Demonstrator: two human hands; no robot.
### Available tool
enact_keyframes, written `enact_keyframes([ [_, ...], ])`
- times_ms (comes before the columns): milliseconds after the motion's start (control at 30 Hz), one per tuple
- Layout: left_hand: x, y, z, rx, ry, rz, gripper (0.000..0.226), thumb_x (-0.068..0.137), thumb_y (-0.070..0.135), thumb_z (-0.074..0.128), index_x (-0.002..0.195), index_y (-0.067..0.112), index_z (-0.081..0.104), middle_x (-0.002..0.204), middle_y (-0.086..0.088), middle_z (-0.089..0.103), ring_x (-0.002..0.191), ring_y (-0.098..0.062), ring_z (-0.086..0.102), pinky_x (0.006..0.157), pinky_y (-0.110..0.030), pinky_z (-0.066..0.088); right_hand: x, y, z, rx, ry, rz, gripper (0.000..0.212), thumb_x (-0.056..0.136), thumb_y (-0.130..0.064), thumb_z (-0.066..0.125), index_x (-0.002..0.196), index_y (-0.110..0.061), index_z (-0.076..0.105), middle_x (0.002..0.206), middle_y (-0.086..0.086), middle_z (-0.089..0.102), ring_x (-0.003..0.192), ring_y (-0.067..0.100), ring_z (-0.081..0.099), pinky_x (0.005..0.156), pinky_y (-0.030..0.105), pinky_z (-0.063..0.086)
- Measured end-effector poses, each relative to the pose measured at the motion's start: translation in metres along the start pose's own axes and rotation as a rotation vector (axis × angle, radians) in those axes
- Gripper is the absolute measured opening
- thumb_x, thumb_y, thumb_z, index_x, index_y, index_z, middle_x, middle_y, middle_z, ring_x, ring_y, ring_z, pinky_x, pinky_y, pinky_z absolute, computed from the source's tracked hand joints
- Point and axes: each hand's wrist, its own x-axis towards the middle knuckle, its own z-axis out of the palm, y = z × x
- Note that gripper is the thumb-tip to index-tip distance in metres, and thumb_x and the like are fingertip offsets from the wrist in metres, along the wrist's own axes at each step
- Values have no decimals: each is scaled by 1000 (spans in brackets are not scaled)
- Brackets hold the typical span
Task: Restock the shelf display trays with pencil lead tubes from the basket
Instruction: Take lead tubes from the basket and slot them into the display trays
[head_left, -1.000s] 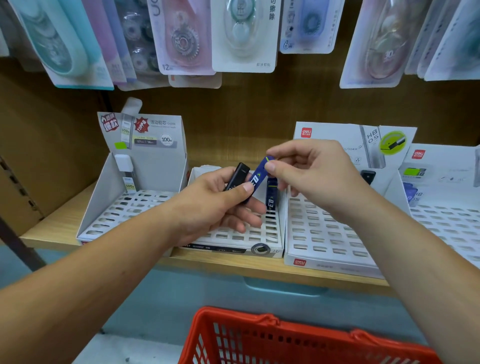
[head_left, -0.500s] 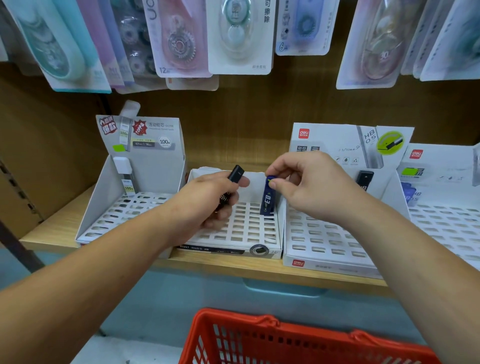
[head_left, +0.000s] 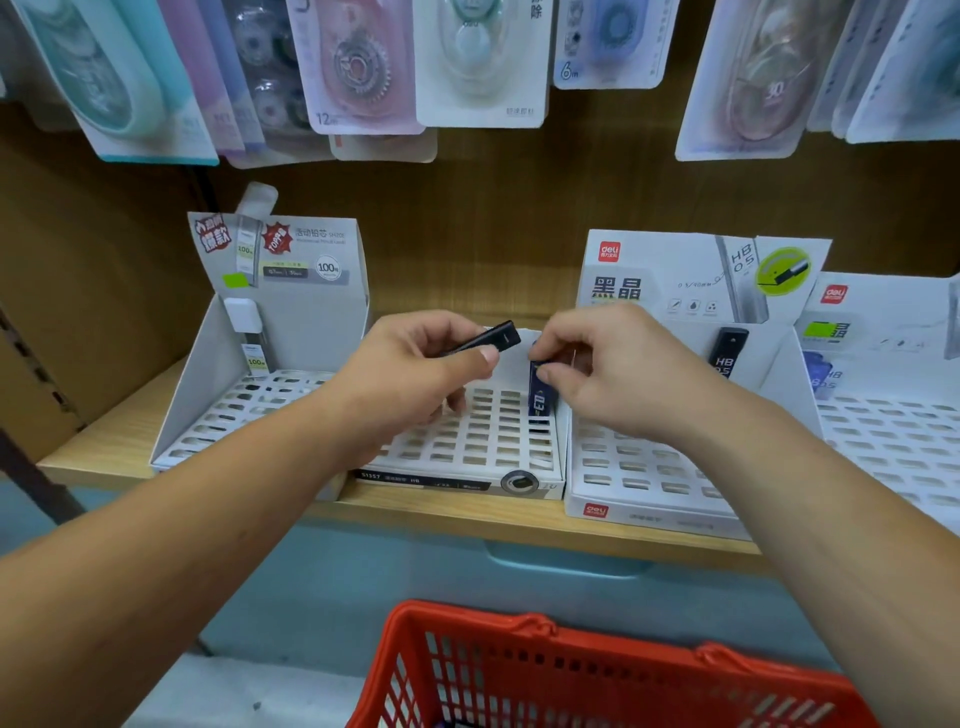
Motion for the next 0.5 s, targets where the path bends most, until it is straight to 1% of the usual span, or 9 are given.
enact_keyframes([
  [67, 0, 0, -2, 9, 4, 16, 14, 99, 23, 69, 107, 27, 79, 75, -4, 66, 67, -18, 54, 57, -29, 45, 1, 0, 1, -23, 17, -15, 13, 92, -21, 75, 102, -29, 78, 96, -16, 56, 83, 3, 55, 74, 24, 45],
  [100, 0, 1, -3, 14, -7, 21, 18, 101, 21, 66, 111, 30, 79, 73, 2, 64, 67, -16, 53, 59, -28, 46, 1, 0, -1, -17, 39, -14, 16, 92, -23, 76, 106, -31, 77, 96, -15, 55, 84, 4, 54, 73, 23, 44],
  [167, -1, 6, -4, 34, -21, 35, 23, 101, 20, 67, 117, 33, 76, 76, 9, 66, 67, -11, 56, 63, -25, 48, -1, 1, -9, 71, 93, 1, 26, 93, -24, 75, 117, -33, 74, 94, -15, 58, 82, 3, 55, 72, 19, 42],
  [200, -2, 11, -4, 39, -16, 48, 25, 97, 20, 71, 119, 32, 73, 82, 9, 70, 68, -8, 60, 65, -22, 50, -3, 2, -15, 147, 114, 15, 26, 94, -22, 75, 118, -33, 73, 90, -14, 62, 80, 3, 58, 71, 18, 43],
  [267, -2, 21, 0, -2, 5, 78, 34, 87, 18, 82, 116, 26, 68, 88, 1, 75, 72, -8, 66, 64, -20, 52, -8, 3, -29, 334, 101, 50, 20, 94, -20, 75, 110, -30, 76, 79, -9, 70, 73, 7, 65, 67, 22, 49],
  [333, -1, 33, 7, -43, 30, 101, 38, 79, 16, 88, 109, 19, 66, 84, -2, 76, 71, -15, 67, 64, -26, 55, -15, 5, -43, 460, 32, 63, 14, 92, -17, 77, 104, -24, 79, 75, -3, 74, 68, 13, 70, 61, 26, 53],
  [400, -1, 44, 20, -92, 40, 129, 34, 78, 13, 87, 106, 15, 68, 84, -5, 77, 75, -18, 72, 70, -31, 58, -21, 10, -55, 443, -10, 53, 10, 91, -12, 77, 98, -19, 80, 74, 1, 76, 65, 14, 70, 58, 26, 56],
  [500, -2, 60, 47, -178, 25, 167, 23, 88, 7, 78, 108, 16, 72, 91, -6, 80, 87, -20, 78, 79, -33, 62, -31, 25, -71, 403, -15, 96, 8, 90, -10, 79, 92, -18, 80, 68, -1, 75, 59, 9, 68, 54, 24, 53],
])
